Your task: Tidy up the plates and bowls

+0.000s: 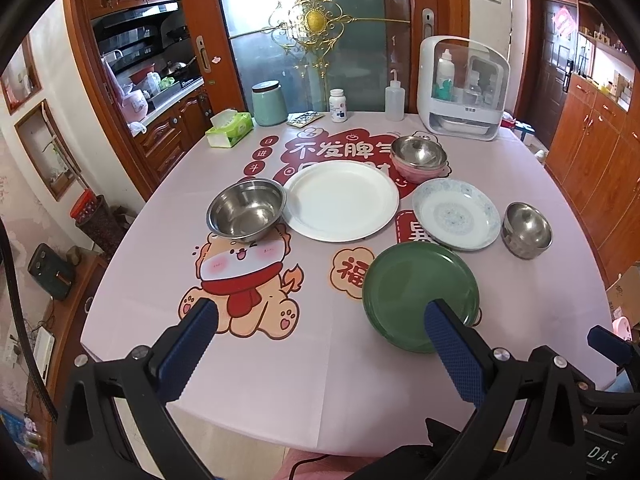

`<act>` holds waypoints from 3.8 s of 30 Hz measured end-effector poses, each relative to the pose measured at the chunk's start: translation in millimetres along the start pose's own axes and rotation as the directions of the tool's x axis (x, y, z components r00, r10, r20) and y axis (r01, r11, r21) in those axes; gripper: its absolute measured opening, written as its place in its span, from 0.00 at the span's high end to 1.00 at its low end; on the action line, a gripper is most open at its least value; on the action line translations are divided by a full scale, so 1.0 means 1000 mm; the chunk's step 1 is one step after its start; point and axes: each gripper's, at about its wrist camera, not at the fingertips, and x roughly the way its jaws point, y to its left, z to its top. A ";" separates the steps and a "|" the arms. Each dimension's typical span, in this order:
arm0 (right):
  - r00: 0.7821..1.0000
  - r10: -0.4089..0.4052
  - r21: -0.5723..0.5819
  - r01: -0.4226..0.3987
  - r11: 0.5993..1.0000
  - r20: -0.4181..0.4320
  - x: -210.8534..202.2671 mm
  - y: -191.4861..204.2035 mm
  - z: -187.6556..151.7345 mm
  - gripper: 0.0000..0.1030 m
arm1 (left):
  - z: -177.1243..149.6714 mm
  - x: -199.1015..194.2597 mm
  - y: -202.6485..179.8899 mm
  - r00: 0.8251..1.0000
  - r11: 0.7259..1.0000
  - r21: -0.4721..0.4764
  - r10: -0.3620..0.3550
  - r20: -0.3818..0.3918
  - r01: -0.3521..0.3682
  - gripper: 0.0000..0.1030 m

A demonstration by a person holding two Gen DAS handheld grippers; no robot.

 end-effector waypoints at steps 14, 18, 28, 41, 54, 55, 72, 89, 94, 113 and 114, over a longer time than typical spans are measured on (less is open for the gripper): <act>0.999 0.043 0.023 -0.043 0.999 -0.032 0.007 0.003 0.003 0.04 | 0.000 0.001 0.006 0.999 1.000 0.016 -0.006 -0.044 0.007 0.01; 0.997 0.067 0.029 -0.066 0.997 -0.040 0.013 0.007 0.007 0.04 | 0.009 0.009 0.013 0.998 0.999 0.024 -0.024 -0.062 0.026 0.01; 0.993 0.119 0.077 -0.117 0.990 -0.024 0.035 0.022 0.033 0.04 | 0.055 0.047 0.038 0.993 0.996 0.074 -0.044 -0.112 0.053 0.01; 0.990 0.137 0.233 -0.124 0.965 -0.040 0.089 0.039 0.089 0.05 | 0.131 0.112 0.074 0.989 0.981 0.188 -0.016 -0.148 0.044 0.01; 0.991 0.106 0.318 -0.076 0.945 -0.078 0.154 0.048 0.119 0.11 | 0.196 0.206 0.088 0.967 0.953 0.265 -0.078 -0.242 0.144 0.01; 0.992 0.100 0.324 -0.069 0.944 -0.081 0.158 0.049 0.120 0.13 | 0.200 0.213 0.087 0.966 0.950 0.276 -0.077 -0.247 0.146 0.01; 0.988 0.038 0.397 0.024 0.918 -0.148 0.241 0.046 0.131 0.33 | 0.237 0.343 0.084 0.926 0.930 0.284 -0.123 -0.358 0.233 0.01; 0.976 0.057 0.457 0.047 0.888 -0.210 0.281 0.040 0.128 0.52 | 0.220 0.429 0.067 0.851 0.919 0.255 -0.140 -0.506 0.302 0.19; 0.974 0.083 0.474 0.029 0.880 -0.212 0.286 0.035 0.128 0.59 | 0.217 0.443 0.067 0.829 0.919 0.224 -0.161 -0.536 0.324 0.25; 0.960 0.213 0.542 -0.084 0.836 -0.180 0.304 0.027 0.126 0.75 | 0.211 0.472 0.085 0.789 0.922 0.132 -0.231 -0.569 0.365 0.48; 0.960 0.217 0.542 -0.088 0.836 -0.178 0.304 0.027 0.126 0.76 | 0.211 0.471 0.084 0.788 0.920 0.131 -0.235 -0.569 0.368 0.51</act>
